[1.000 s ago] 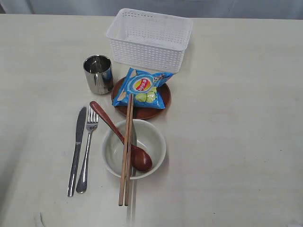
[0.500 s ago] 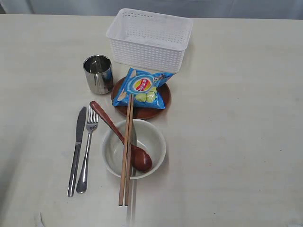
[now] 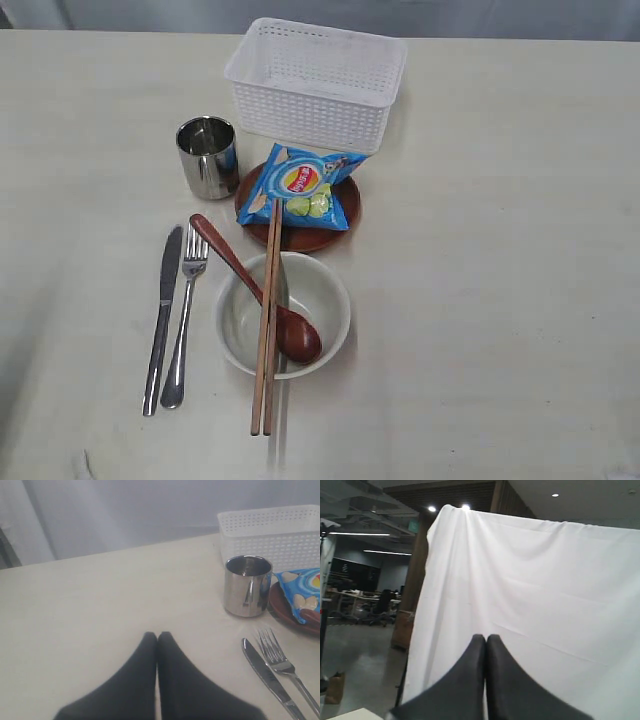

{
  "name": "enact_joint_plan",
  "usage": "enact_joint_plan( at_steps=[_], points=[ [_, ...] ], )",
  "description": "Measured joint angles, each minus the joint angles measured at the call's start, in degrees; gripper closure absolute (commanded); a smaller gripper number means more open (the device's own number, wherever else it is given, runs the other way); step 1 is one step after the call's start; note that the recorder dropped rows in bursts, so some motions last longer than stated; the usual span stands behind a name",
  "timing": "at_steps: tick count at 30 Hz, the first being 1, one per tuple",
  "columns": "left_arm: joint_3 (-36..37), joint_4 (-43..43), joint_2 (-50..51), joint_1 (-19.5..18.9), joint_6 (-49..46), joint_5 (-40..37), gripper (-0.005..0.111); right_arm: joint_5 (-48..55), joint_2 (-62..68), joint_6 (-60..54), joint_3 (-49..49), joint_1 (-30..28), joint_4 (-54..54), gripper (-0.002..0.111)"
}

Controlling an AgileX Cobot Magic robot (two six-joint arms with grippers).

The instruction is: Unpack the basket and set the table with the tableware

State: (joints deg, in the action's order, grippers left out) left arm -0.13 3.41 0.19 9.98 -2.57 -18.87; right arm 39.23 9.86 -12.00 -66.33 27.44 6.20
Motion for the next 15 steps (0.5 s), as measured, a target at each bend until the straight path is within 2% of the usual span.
enact_joint_plan(
  at_steps=[11,15],
  points=[
    [0.00,0.00,0.00,0.00,0.00,0.00,0.107,0.00,-3.83,0.00,-0.04,-11.73,0.12,0.109],
    [0.00,0.00,0.00,0.00,0.00,0.00,0.107,-0.68,-7.37,0.11,2.85,-15.32,2.75,0.109]
  ],
)
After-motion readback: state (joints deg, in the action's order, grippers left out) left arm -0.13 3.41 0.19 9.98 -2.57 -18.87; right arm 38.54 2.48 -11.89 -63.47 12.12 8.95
